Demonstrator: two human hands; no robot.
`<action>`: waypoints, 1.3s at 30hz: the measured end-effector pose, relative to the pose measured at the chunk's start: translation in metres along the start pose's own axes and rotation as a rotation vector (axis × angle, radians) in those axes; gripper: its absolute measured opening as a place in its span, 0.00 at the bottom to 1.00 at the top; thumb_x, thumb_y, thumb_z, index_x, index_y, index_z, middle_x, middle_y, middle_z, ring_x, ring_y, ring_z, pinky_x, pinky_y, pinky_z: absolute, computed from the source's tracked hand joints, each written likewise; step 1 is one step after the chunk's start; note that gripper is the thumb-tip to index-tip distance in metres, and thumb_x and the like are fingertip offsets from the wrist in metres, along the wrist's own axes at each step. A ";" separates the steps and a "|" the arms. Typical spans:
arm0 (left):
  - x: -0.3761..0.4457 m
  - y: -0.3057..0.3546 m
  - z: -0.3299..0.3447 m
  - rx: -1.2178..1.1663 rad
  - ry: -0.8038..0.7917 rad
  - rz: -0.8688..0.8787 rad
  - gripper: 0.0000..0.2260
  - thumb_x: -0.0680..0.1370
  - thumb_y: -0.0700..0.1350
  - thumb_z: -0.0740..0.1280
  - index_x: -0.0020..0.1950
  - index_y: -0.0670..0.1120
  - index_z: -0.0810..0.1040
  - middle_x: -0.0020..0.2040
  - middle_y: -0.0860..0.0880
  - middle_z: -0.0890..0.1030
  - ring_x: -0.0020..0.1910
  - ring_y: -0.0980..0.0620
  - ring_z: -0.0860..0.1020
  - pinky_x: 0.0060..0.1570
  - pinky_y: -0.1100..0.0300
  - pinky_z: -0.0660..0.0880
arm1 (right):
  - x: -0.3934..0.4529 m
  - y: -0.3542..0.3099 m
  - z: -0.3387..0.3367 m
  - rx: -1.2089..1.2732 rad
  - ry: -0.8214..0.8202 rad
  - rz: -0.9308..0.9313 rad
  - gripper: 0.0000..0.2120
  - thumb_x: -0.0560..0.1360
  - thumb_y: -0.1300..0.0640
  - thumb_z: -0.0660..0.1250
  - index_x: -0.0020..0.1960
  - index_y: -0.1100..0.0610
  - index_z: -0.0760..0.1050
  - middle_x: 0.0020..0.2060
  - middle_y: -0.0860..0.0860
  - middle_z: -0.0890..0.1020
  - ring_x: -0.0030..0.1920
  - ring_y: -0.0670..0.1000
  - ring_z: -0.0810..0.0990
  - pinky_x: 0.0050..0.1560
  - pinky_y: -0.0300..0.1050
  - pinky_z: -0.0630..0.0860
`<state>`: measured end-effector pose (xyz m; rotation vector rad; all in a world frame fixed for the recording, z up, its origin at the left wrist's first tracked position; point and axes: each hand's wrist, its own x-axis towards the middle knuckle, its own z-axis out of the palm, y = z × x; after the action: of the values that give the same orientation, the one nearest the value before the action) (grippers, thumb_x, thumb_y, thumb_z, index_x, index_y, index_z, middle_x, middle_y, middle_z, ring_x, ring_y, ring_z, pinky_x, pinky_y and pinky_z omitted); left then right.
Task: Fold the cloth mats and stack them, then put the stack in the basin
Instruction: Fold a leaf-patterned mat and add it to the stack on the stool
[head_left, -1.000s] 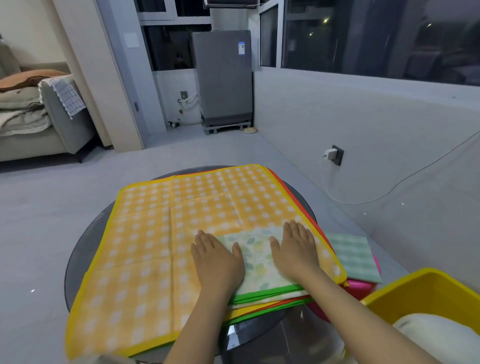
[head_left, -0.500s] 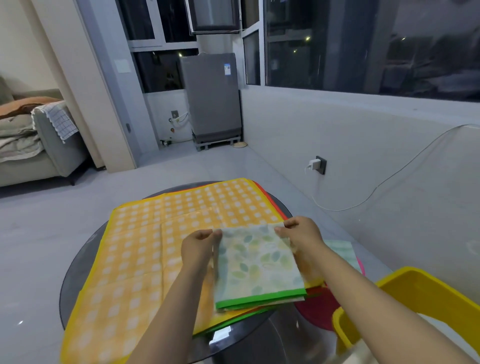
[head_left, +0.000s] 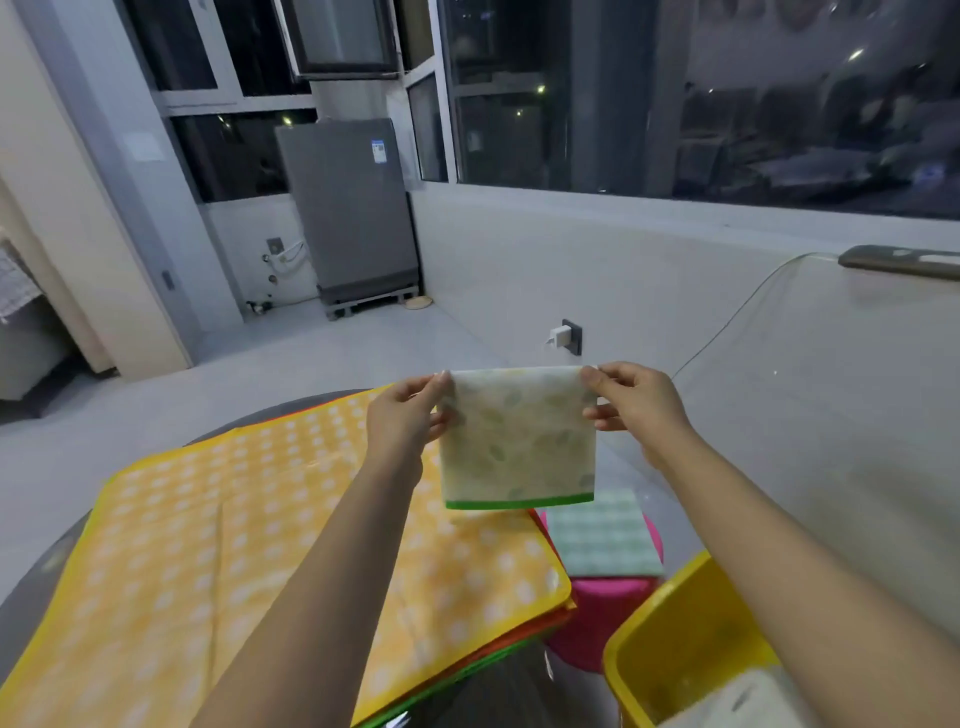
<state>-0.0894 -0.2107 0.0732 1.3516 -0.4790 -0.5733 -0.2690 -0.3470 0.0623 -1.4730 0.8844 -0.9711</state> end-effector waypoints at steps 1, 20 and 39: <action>0.003 -0.002 0.010 0.001 -0.007 0.002 0.04 0.75 0.44 0.70 0.46 0.43 0.79 0.46 0.44 0.79 0.37 0.49 0.78 0.32 0.66 0.79 | 0.005 0.002 -0.008 0.013 0.010 0.008 0.11 0.75 0.54 0.69 0.52 0.61 0.78 0.44 0.55 0.81 0.31 0.52 0.80 0.31 0.37 0.79; 0.046 -0.207 0.161 0.204 0.220 -0.251 0.17 0.75 0.31 0.61 0.62 0.41 0.76 0.62 0.45 0.77 0.57 0.45 0.78 0.58 0.56 0.74 | 0.076 0.197 -0.097 -0.111 0.083 0.254 0.21 0.70 0.68 0.71 0.62 0.60 0.74 0.56 0.57 0.79 0.52 0.54 0.79 0.52 0.47 0.75; 0.038 -0.345 0.125 0.516 0.170 -0.380 0.19 0.74 0.33 0.61 0.60 0.48 0.79 0.60 0.48 0.80 0.58 0.48 0.78 0.60 0.55 0.74 | 0.055 0.324 -0.072 -0.581 0.047 0.316 0.20 0.71 0.63 0.72 0.61 0.58 0.76 0.47 0.51 0.73 0.46 0.48 0.74 0.48 0.36 0.66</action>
<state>-0.1753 -0.3715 -0.2474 1.9915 -0.2346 -0.6621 -0.3185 -0.4612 -0.2499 -1.7172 1.4683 -0.5321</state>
